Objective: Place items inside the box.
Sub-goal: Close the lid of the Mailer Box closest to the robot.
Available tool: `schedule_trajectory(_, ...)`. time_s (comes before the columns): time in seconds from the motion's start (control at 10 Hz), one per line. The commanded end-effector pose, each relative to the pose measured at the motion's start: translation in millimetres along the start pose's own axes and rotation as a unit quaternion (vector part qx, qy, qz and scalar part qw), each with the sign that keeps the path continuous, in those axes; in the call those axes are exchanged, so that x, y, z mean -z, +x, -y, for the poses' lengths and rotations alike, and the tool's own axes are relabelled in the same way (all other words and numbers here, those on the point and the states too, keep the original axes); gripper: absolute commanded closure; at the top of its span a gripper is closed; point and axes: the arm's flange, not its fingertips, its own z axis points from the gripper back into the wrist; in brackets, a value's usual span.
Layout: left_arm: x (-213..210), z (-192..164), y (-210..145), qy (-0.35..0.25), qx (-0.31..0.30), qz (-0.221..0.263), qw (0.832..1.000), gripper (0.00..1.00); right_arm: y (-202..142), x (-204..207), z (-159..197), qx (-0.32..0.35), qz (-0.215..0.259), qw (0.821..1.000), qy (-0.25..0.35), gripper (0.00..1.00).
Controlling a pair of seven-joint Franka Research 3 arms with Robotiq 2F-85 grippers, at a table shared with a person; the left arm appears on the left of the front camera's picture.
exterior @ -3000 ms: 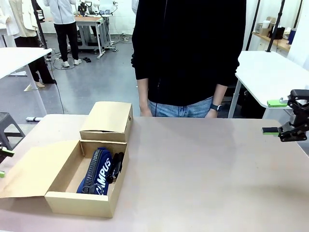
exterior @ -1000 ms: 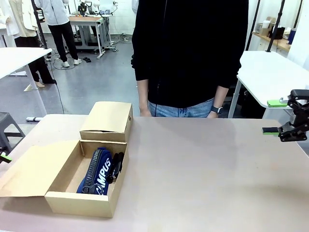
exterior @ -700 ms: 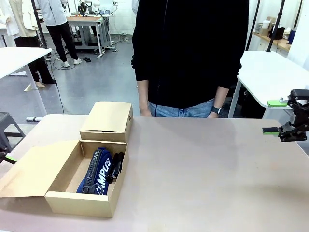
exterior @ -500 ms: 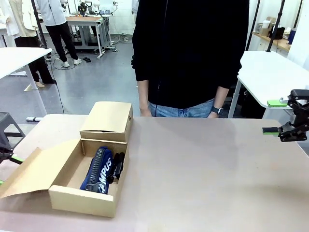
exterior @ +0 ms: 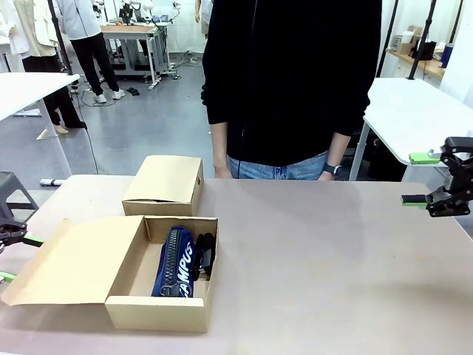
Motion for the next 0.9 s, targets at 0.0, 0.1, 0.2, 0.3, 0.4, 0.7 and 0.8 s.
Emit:
schedule_trajectory(0.0,-3.4,-19.1,-43.8,0.010,0.017,0.030,0.999,0.00,0.3,0.5,-2.5,-0.001,0.002,1.000,0.007,0.00)
schedule_trajectory(0.1,2.4,-17.1,-41.0,0.007,0.022,0.043,0.999,0.00,0.3,0.5,-2.5,-0.001,0.002,1.000,0.007,0.00)
schedule_trajectory(0.2,5.1,-16.6,-35.0,0.010,0.027,0.065,0.997,0.00,0.3,0.5,-2.5,-0.001,0.002,1.000,0.007,0.00)
schedule_trajectory(0.3,8.3,-16.5,-27.2,0.017,0.032,0.081,0.996,0.00,0.3,0.5,-2.5,-0.001,0.002,1.000,0.007,0.00)
schedule_trajectory(0.4,10.3,-15.2,-24.7,0.006,0.044,0.047,0.998,0.00,0.3,0.5,-2.5,-0.001,0.002,1.000,0.007,0.00)
schedule_trajectory(0.7,-0.2,-21.8,-35.0,0.004,0.039,-0.021,0.999,0.00,0.3,0.5,-2.5,-0.001,0.002,1.000,0.007,0.00)
schedule_trajectory(0.8,-4.6,-23.4,-38.5,0.006,0.037,-0.034,0.999,0.00,0.3,0.5,-2.5,-0.001,0.002,1.000,0.007,0.00)
